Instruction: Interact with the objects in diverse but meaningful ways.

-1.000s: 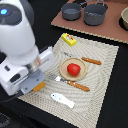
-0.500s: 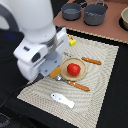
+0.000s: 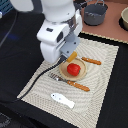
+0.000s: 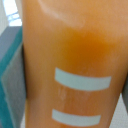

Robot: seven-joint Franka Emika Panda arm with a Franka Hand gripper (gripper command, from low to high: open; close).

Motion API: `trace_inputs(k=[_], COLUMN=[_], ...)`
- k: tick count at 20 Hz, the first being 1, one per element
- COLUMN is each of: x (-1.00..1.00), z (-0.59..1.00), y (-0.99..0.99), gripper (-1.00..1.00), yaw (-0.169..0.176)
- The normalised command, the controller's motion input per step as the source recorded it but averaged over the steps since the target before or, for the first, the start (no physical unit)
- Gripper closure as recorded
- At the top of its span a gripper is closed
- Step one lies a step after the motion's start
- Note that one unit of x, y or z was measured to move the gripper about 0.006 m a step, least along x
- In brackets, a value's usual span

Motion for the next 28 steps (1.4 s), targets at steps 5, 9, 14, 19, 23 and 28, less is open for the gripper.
trace_inputs(k=[5,9,14,19,23,28], x=[0.75,0.73,0.70,0.37,0.12,0.02], z=[0.02,0.00,0.00,0.06,0.50,0.76], y=[0.69,0.69,0.67,0.38,0.25,0.21], gripper=[1.00,1.00,1.00,-1.00,-1.00,-1.00], yaw=[0.000,0.000,0.000,-0.002,0.000,0.000])
